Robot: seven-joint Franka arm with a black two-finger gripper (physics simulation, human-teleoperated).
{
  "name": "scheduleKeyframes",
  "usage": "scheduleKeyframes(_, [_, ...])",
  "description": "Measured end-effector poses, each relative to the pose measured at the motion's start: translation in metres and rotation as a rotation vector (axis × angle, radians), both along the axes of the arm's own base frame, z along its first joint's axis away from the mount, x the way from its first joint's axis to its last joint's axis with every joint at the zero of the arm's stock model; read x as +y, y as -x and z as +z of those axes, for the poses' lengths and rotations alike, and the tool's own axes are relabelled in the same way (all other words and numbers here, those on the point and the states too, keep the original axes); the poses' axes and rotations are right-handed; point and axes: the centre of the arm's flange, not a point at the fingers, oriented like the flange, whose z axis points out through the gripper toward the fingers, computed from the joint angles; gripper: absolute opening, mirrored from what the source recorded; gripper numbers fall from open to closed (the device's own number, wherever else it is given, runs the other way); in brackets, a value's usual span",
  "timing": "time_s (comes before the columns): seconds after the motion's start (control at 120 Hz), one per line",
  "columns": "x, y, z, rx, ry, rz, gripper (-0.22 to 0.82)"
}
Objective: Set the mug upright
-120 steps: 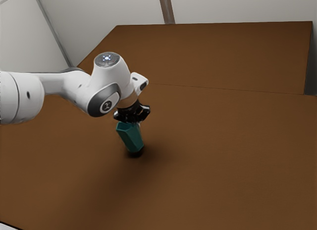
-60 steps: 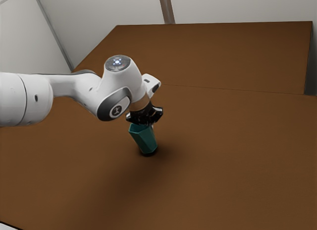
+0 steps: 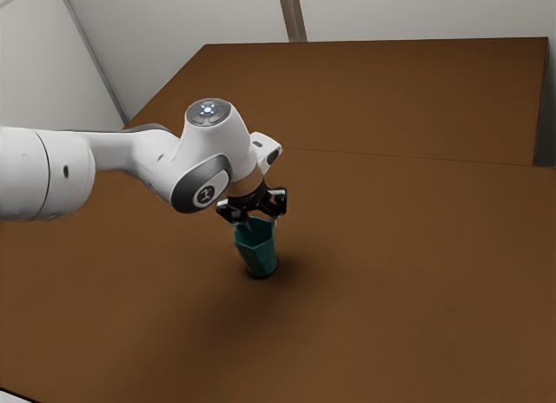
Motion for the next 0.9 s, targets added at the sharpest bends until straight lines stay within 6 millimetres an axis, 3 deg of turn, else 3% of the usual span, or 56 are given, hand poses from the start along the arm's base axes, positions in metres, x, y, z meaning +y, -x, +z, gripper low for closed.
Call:
scheduleKeyframes(0.158, [-0.001, -0.005, 0.011, -0.023, 0.010, 0.006, 0.40])
scheduleKeyframes(0.367, [0.001, -0.004, 0.027, -0.034, 0.025, 0.022, 0.50])
scheduleKeyframes(0.433, [0.002, -0.003, 0.048, -0.032, 0.022, 0.025, 0.51])
scheduleKeyframes(0.508, [0.003, -0.010, 0.086, -0.018, 0.025, 0.038, 0.52])
scheduleKeyframes(0.608, [0.010, -0.001, 0.121, 0.028, 0.028, 0.033, 0.55])
scheduleKeyframes(0.667, [0.028, -0.005, 0.140, 0.046, 0.035, 0.035, 0.56])
scheduleKeyframes(0.808, [0.111, -0.024, 0.191, 0.041, 0.031, 0.050, 0.58])
scheduleKeyframes(0.9, [0.151, -0.042, 0.226, 0.038, 0.007, 0.031, 0.59])
